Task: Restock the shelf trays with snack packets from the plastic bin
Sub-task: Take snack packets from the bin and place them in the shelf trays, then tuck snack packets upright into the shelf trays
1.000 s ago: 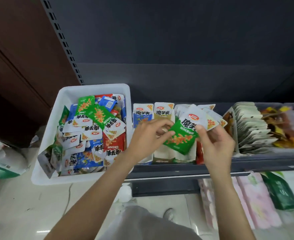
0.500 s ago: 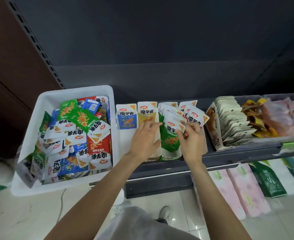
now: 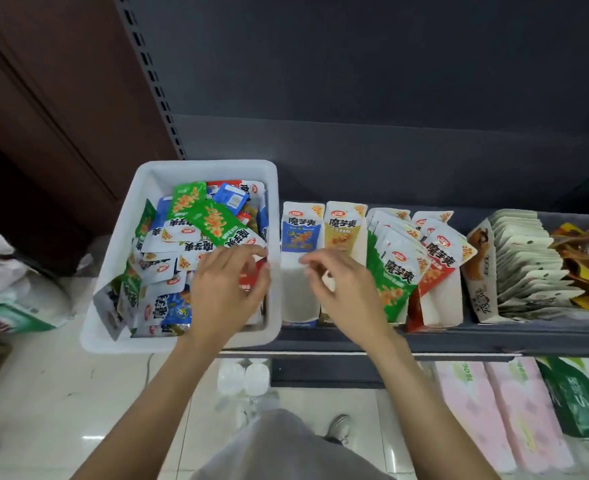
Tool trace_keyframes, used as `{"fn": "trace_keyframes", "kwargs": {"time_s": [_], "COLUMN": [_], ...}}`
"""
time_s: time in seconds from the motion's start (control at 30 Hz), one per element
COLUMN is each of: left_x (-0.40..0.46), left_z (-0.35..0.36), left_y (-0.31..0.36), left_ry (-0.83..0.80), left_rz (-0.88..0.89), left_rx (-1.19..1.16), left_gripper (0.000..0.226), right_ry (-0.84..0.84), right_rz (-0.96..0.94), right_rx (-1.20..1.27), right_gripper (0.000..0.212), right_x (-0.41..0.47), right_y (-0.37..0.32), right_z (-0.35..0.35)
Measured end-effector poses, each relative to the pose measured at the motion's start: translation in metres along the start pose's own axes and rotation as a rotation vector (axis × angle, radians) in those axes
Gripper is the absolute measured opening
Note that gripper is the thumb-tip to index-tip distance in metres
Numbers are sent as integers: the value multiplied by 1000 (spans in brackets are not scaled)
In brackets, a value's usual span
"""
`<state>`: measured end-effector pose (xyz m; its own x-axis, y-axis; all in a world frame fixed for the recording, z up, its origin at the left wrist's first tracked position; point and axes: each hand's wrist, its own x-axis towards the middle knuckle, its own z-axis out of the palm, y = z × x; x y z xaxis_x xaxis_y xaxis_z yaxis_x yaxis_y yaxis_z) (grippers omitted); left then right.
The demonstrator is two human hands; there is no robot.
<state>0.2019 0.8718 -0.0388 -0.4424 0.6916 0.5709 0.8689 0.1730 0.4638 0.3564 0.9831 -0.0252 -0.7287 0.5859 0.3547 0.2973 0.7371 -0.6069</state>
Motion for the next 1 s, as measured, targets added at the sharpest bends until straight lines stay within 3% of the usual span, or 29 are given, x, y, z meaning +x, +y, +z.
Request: {"fn": "trace_keyframes", "kwargs": {"time_s": [0.13,0.27,0.37,0.5,0.63,0.73,0.87,1.0], "left_x": [-20,-48,-53,-46,-46,-42,-20,-2], "left_z": [-48,-86,-101,-107,-111,-126,-153,-140], "left_y": [-63,-115,-131,-130,-121,-106,-82,-83], "left_ry": [-42,-61,-115,-177,-141,28,359,388], "left_rz": [-133,-337,-486,-622,-649,-657,-608,-698], "left_rx": [164,396,366,249,120,127,-19,-392], "left_gripper": [21,36,44,39,25,12,10,13], "right_ry": [-294,-462,-598,-748,-755,-727,-458,-184], "right_rz": [-140,-173,-100,19,33,34,13,161], "right_rx": [-87,-172,-304,-370,-371,-297,135,601], "right_gripper": [19,38,56,64,65,63,54,48], "right_x": [29,51,62,68,68,70,71,73], "right_y": [-33,-48,-50,-49,-50,-56,-84,-103], "right_z": [45,93,124,147,150,141,115,88]}}
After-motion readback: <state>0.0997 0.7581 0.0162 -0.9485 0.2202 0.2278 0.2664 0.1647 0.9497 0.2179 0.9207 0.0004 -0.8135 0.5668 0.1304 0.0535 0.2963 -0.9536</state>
